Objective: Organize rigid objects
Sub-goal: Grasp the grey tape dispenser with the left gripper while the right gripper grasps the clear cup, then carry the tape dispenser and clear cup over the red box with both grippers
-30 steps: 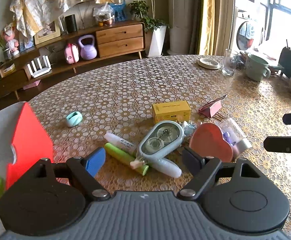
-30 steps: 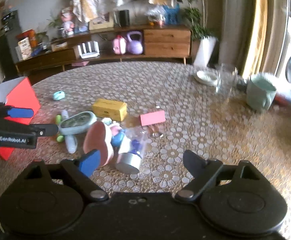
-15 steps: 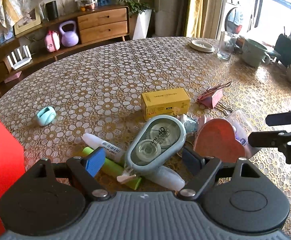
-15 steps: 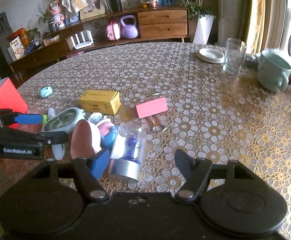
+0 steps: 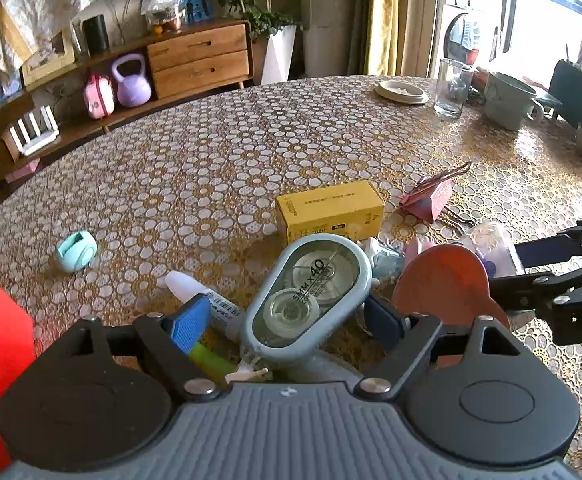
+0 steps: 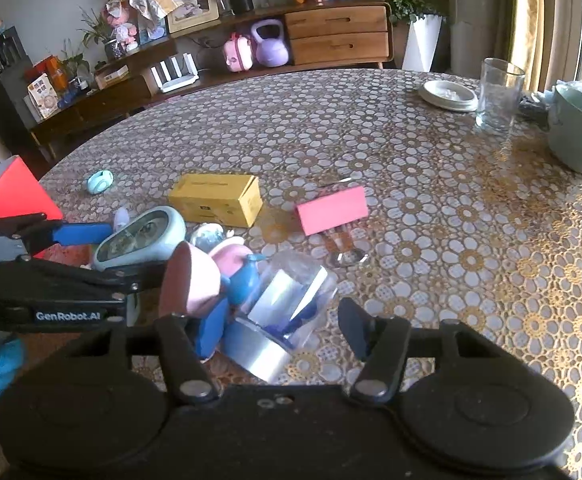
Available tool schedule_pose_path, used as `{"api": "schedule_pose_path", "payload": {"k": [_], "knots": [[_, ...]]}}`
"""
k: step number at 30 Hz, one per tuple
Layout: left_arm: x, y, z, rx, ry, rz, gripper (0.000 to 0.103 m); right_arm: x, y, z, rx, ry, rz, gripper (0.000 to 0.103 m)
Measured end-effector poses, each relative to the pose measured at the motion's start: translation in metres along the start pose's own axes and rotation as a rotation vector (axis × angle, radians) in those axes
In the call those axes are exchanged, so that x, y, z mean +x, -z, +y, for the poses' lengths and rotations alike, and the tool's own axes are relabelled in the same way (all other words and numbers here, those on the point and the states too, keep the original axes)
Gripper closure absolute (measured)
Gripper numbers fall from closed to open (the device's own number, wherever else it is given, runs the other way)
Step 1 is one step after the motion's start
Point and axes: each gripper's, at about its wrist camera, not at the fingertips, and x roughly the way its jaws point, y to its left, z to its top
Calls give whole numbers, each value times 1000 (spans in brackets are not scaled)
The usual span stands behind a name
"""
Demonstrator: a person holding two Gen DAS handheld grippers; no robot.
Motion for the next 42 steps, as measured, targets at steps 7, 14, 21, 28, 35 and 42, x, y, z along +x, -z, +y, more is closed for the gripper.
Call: {"api": "schedule_pose_path", "payload": {"k": [7,14,21,28,35,42], "knots": [[-2,-2,-3,19,14,-25,37,0,2,2,8,-4,-4,49],[-5,-4,-8,15,9,-23,47,-5,6,5,-7,27,-21,57],[-13,-4,-10,3,-25,-14,57,-19,12,2,6,57,-41,61],[-28,-2,-7,-37,-36,-21,57,-45,17,4,8,60,-73,61],[-55,-1,-1,-95,-35,-39,57,-76,16,22,-23,41,-114,61],[-94,1,6,-134,-35,-61,57,-106,15,48,-61,24,-153,61]]}}
